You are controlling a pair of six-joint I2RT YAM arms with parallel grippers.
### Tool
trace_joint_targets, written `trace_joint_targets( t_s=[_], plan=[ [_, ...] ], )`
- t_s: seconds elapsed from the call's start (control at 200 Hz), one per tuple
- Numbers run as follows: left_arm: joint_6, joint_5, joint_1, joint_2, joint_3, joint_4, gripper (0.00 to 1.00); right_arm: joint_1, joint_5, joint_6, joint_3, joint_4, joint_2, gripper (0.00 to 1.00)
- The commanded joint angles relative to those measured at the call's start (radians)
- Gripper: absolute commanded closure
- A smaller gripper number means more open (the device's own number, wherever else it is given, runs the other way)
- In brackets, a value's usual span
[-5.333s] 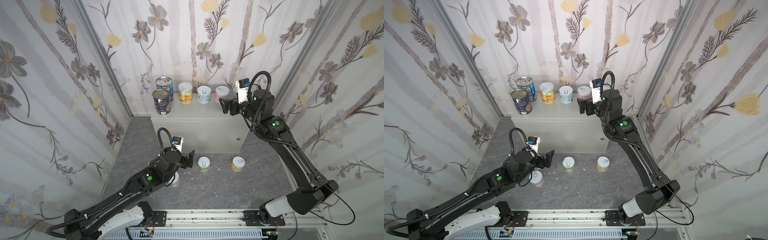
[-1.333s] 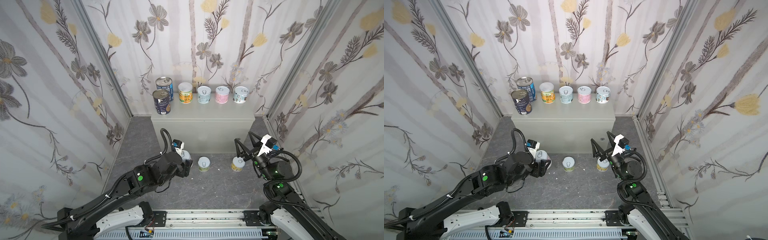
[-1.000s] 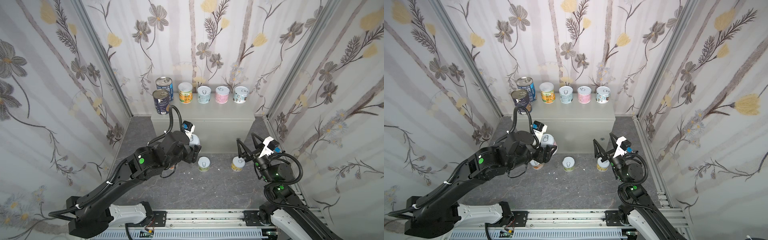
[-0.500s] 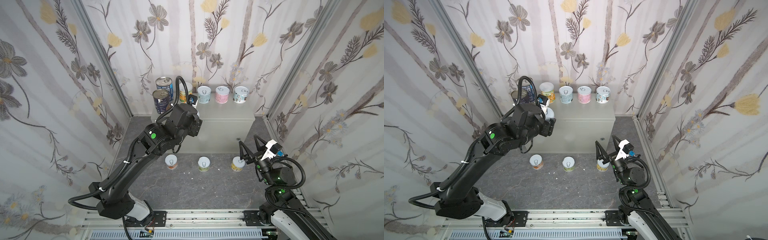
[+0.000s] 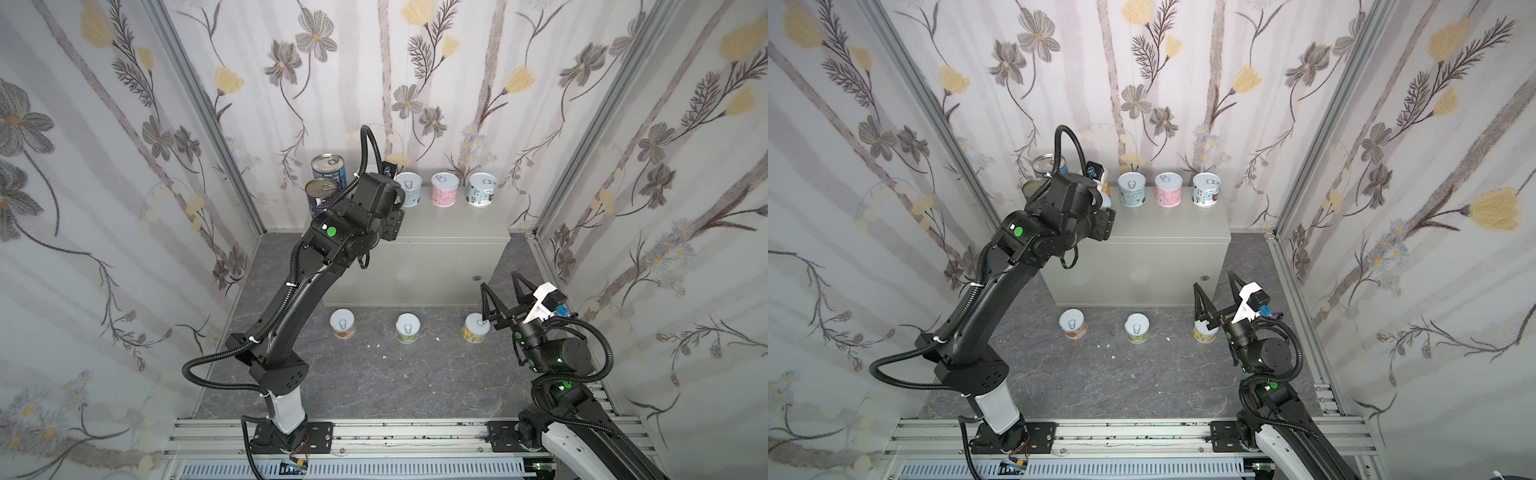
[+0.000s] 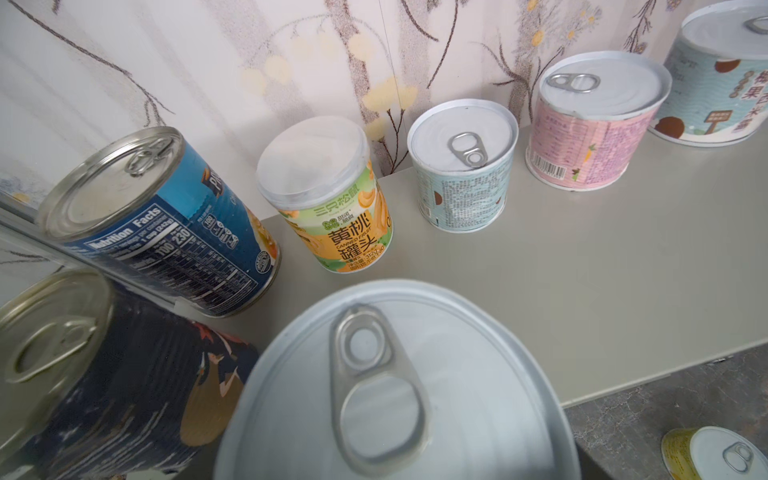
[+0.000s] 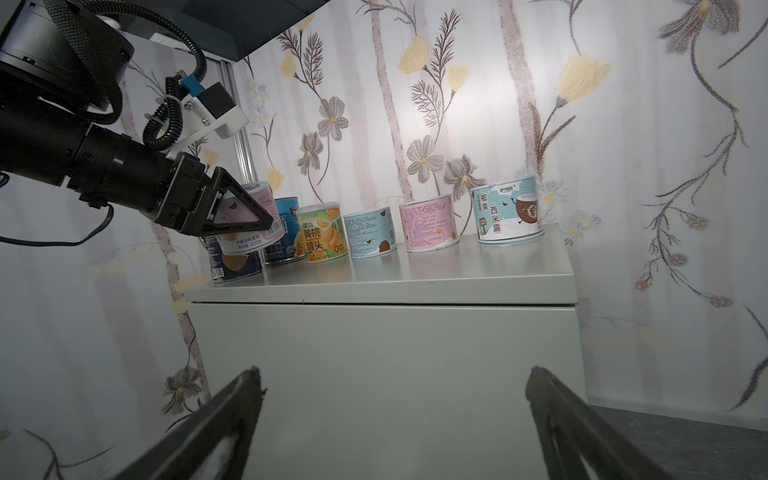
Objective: Place and organize the canned foods onto the counter
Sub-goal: 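Carry the held can up over the cabinet top near the dark blue cans, then lower the held can onto the cabinet top beside the yellow-peach can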
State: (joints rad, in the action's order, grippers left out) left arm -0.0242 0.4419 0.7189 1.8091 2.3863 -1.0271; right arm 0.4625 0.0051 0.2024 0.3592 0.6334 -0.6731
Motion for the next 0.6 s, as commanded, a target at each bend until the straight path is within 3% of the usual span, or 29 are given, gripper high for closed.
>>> trace_joint_targets(
  t_s=[0.0, 0.195, 0.6],
  plan=[
    [-0.002, -0.036, -0.021, 0.041, 0.068, -0.017, 1.00, 0.001, 0.032, -0.020, -0.006, 0.007, 0.013, 0.00],
    [0.009, -0.070, -0.053, 0.122, 0.176, -0.087, 1.00, 0.000, 0.075, -0.044, -0.017, -0.009, 0.043, 0.00],
    [0.062, -0.165, -0.128, 0.143, 0.180, -0.111, 1.00, 0.001, 0.121, -0.041, -0.016, -0.056, 0.046, 0.00]
  ],
)
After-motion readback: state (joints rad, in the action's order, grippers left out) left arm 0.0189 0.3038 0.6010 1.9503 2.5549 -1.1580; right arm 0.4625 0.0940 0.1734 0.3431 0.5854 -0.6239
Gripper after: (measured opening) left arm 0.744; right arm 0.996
